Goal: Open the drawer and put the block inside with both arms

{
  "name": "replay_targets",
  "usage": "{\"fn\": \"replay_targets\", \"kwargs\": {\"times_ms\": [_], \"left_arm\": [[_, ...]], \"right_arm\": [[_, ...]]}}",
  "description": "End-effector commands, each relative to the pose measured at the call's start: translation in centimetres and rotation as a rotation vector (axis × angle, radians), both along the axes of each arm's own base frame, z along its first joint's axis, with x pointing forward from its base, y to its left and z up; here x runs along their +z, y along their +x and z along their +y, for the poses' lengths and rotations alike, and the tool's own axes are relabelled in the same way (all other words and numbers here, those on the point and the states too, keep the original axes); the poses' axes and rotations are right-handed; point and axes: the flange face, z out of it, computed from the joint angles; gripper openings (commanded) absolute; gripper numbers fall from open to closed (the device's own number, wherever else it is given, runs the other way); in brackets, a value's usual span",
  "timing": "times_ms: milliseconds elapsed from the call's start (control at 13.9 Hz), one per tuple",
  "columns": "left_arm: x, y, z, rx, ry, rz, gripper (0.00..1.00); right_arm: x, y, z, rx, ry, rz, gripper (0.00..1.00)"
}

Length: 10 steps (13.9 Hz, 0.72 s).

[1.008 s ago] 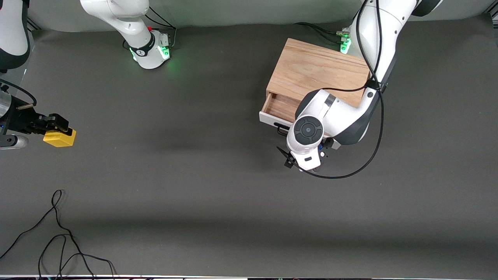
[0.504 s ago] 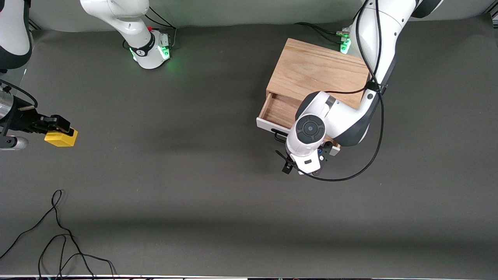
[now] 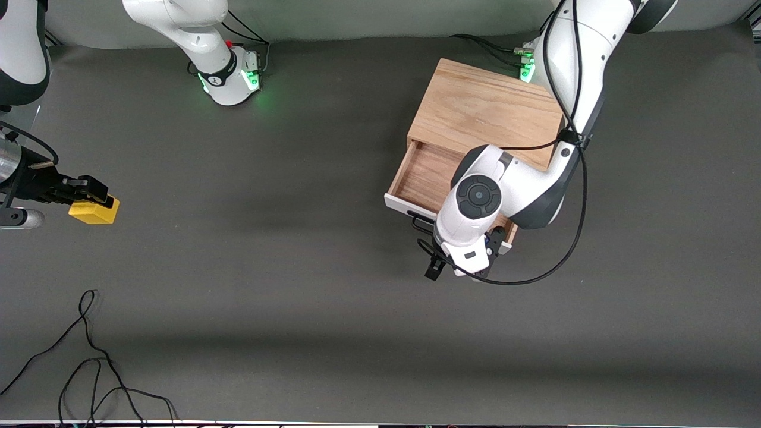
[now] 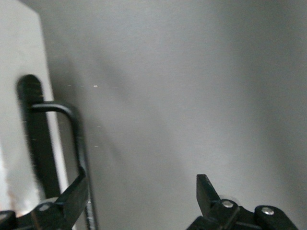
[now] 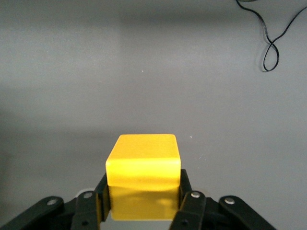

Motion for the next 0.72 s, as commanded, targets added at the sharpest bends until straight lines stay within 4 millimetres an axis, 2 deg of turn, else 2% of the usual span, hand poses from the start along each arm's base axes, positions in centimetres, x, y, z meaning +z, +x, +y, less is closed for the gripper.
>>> {"fn": "replay_targets", "kwargs": {"times_ms": [0,144,360,504,648], "left_arm": [[3.3,2.0,1.4,0.000,0.003,-0.055,1.00],[6.8,1.9,3.6,-0.017,0.032,-0.035,1.00],[13.6,0.8,8.1,-0.101,0.069,0.011,1.00],[17.7,-0.4,12.7,-0.237,0.081,0.079,1.00],[21.2,-1.3,19.1,-0.370,0.054,0.146,1.00]], "right_arm": [[0.8,0.2,0.6,-0.018,0.021,-0.004,0.00],[1.2,0.5,1.4,-0.008,0.020,-0.013,0.00],[1.7,1.7,4.7,-0.065,0.017,-0.026,0.00],[1.7,1.9,8.4,-0.087,0.016,-0.026,0.00],[1.9,2.8,11.2,-0.117,0.016,-0.036,0.00]]}}
